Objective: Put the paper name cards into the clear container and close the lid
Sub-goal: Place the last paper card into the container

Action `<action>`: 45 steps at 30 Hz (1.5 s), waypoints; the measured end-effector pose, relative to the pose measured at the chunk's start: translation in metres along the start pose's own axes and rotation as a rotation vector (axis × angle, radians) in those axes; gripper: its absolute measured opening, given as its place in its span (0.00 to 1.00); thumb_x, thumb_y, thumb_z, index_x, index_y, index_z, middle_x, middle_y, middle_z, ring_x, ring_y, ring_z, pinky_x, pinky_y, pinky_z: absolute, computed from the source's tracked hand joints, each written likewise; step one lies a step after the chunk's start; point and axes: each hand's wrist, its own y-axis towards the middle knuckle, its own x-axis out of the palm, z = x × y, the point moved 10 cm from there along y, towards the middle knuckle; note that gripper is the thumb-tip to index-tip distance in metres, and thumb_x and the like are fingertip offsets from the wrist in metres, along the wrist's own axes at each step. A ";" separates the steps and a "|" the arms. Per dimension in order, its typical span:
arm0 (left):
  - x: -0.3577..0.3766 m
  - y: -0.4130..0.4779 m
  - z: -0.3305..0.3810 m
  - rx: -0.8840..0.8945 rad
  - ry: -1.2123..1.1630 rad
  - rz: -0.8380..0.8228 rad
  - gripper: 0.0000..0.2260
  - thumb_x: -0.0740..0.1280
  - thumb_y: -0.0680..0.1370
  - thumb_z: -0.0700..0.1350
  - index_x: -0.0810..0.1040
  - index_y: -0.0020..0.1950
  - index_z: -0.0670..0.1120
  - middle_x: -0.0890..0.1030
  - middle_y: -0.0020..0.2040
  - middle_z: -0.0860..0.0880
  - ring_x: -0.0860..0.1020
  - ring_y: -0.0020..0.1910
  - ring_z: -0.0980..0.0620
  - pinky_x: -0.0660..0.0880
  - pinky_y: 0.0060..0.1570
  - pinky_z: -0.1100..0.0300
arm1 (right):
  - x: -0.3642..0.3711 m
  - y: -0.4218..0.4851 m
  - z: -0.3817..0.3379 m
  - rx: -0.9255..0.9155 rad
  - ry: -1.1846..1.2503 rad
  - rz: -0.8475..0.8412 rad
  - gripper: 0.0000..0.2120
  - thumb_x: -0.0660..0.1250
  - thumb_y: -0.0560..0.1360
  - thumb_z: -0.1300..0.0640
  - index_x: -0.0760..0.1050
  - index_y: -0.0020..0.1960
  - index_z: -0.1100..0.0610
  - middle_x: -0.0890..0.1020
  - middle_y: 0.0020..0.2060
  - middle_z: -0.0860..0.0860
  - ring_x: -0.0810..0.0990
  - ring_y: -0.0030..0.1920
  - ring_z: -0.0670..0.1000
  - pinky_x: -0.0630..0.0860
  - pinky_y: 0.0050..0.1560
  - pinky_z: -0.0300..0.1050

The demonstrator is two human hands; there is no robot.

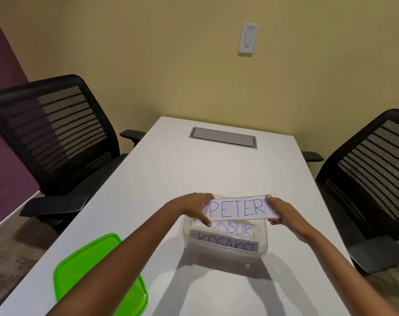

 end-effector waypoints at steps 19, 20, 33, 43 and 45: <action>0.014 0.055 0.000 0.021 0.779 0.171 0.23 0.73 0.69 0.49 0.75 0.60 0.41 0.80 0.58 0.44 0.74 0.59 0.44 0.69 0.58 0.54 | 0.013 0.052 0.028 -0.124 -1.087 -0.144 0.26 0.66 0.71 0.41 0.70 0.66 0.50 0.79 0.58 0.51 0.70 0.62 0.52 0.64 0.59 0.49; 0.019 0.057 -0.002 0.017 0.792 0.168 0.20 0.72 0.70 0.47 0.76 0.58 0.40 0.81 0.56 0.43 0.75 0.58 0.43 0.70 0.57 0.54 | 0.017 0.055 0.029 -0.139 -1.148 -0.161 0.26 0.65 0.71 0.42 0.69 0.66 0.50 0.79 0.58 0.52 0.70 0.62 0.53 0.64 0.60 0.49; 0.063 0.086 -0.029 -0.083 0.819 0.050 0.16 0.67 0.73 0.35 0.72 0.61 0.36 0.79 0.58 0.40 0.74 0.59 0.42 0.63 0.41 0.58 | 0.061 0.087 0.060 -0.253 -1.535 -0.212 0.26 0.65 0.70 0.49 0.65 0.64 0.59 0.81 0.54 0.58 0.75 0.57 0.58 0.66 0.57 0.50; 0.064 0.092 -0.037 -0.081 0.725 0.082 0.15 0.63 0.75 0.33 0.73 0.62 0.37 0.78 0.60 0.41 0.73 0.62 0.43 0.56 0.32 0.62 | 0.068 0.098 0.078 -0.186 -1.567 -0.199 0.27 0.65 0.72 0.51 0.63 0.67 0.59 0.81 0.56 0.57 0.75 0.60 0.54 0.61 0.64 0.51; 0.064 0.093 -0.039 -0.081 0.702 0.098 0.15 0.63 0.75 0.32 0.73 0.61 0.37 0.79 0.59 0.40 0.73 0.61 0.42 0.60 0.33 0.62 | 0.068 0.098 0.080 -0.165 -1.561 -0.193 0.26 0.64 0.72 0.52 0.63 0.67 0.60 0.81 0.56 0.58 0.75 0.59 0.56 0.61 0.64 0.51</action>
